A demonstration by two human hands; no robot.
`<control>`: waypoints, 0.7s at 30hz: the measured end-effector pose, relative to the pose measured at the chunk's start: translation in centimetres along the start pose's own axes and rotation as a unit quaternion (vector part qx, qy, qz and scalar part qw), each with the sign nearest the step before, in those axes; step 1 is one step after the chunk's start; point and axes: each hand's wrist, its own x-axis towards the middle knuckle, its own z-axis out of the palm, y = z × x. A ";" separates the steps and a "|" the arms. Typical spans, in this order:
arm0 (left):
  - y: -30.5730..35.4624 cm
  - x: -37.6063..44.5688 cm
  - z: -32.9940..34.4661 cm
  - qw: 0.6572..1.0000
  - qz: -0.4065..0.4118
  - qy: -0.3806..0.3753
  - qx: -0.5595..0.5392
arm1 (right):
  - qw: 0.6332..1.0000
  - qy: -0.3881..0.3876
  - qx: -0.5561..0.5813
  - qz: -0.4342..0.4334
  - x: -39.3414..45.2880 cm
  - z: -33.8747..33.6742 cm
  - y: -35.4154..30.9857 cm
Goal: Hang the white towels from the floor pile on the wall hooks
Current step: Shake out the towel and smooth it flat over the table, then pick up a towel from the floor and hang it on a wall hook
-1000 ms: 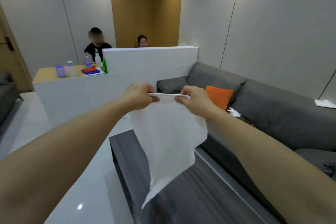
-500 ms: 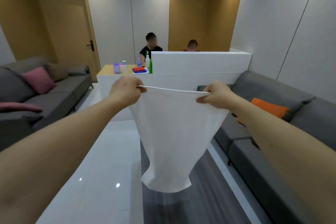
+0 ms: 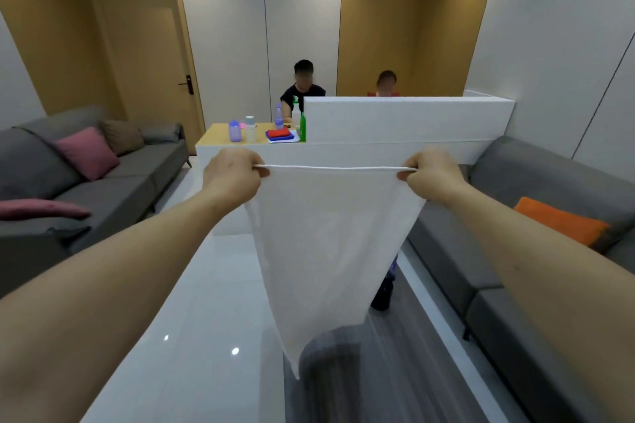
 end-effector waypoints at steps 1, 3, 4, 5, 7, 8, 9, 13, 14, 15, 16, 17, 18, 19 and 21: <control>-0.7 1.6 0.8 1.000 0.000 -0.006 -0.004 | 1.000 -0.001 -0.005 0.003 1.6 0.9 -0.2; -2.0 4.7 2.2 1.000 0.000 -0.016 -0.007 | 1.000 -0.001 -0.015 0.004 4.5 2.5 -0.6; -2.5 6.1 2.8 1.000 -0.003 -0.019 -0.011 | 1.000 0.000 -0.022 0.004 5.8 3.2 -0.7; -3.0 7.6 3.4 1.000 -0.009 -0.022 -0.015 | 1.000 0.001 -0.029 0.005 6.9 3.8 -0.9; -4.0 10.1 4.8 0.999 -0.015 -0.024 -0.020 | 0.999 0.009 -0.035 0.009 9.2 4.9 -0.9; -4.4 11.2 5.4 0.999 -0.015 -0.023 -0.018 | 0.999 0.015 -0.030 0.011 10.2 5.5 -0.9; -4.7 12.1 6.1 0.999 -0.016 -0.024 -0.017 | 1.000 0.023 -0.018 0.011 11.1 6.0 -0.9; -4.7 13.7 7.9 1.000 -0.015 -0.015 -0.013 | 0.999 0.051 0.003 -0.006 13.0 7.7 0.0; -4.6 13.8 8.3 1.000 -0.013 -0.014 -0.013 | 0.998 0.059 -0.002 -0.015 13.0 7.9 0.3; -4.4 13.7 8.6 1.000 -0.014 -0.015 -0.014 | 0.998 0.066 -0.004 -0.023 12.9 8.0 0.7; -4.2 13.3 8.8 1.000 -0.015 -0.015 -0.011 | 0.997 0.074 -0.003 -0.030 12.7 8.0 1.1; -3.9 12.9 9.1 1.000 -0.018 -0.016 -0.010 | 0.996 0.081 -0.001 -0.035 12.3 7.8 1.7; -3.4 12.3 9.3 1.000 -0.018 -0.016 -0.009 | 0.995 0.088 0.002 -0.039 11.8 7.8 2.3; -2.8 11.5 9.4 1.000 -0.018 -0.015 -0.009 | 0.995 0.096 0.004 -0.043 11.0 7.6 3.1; -1.3 9.1 9.5 1.000 -0.016 -0.013 -0.007 | 0.993 0.105 0.020 -0.044 9.0 7.2 4.8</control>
